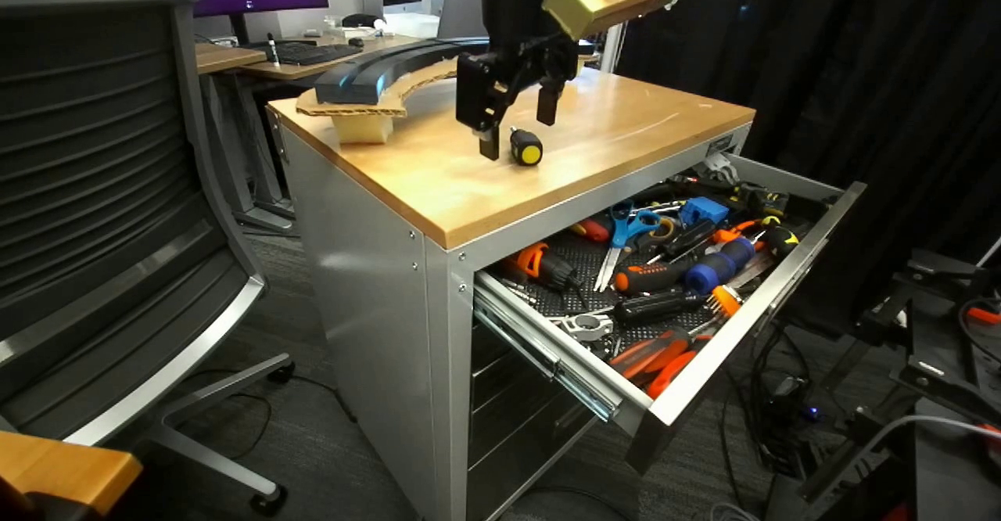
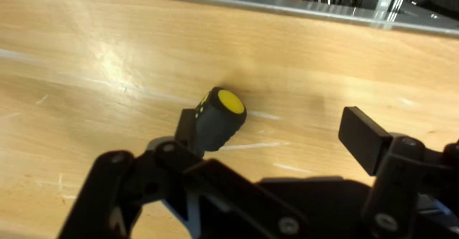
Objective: Put the screwdriver in the drawer and close it
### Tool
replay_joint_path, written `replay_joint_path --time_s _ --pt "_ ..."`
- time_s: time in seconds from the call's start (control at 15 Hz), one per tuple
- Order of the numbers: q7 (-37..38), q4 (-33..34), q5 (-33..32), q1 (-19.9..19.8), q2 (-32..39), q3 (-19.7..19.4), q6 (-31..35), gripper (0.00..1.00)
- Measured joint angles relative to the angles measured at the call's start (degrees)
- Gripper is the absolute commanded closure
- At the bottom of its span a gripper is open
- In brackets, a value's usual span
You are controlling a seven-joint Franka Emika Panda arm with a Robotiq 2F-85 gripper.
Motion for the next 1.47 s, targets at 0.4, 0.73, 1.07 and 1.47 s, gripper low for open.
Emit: replay_joint_path --time_s 0.4,0.73,1.07,1.47 --pt "4.6 3.0 -0.2 0.4 2.9 -3.2 0.0 0.25" --pt "6.6 3.1 -0.5 0.7 3.6 -4.1 0.0 0.67" --pt "4.4 3.0 -1.1 0.9 3.0 -4.0 -3.0 0.87" --pt "-8.6 -2.8 -1.4 0.4 -1.1 -3.8 -12.1 0.87"
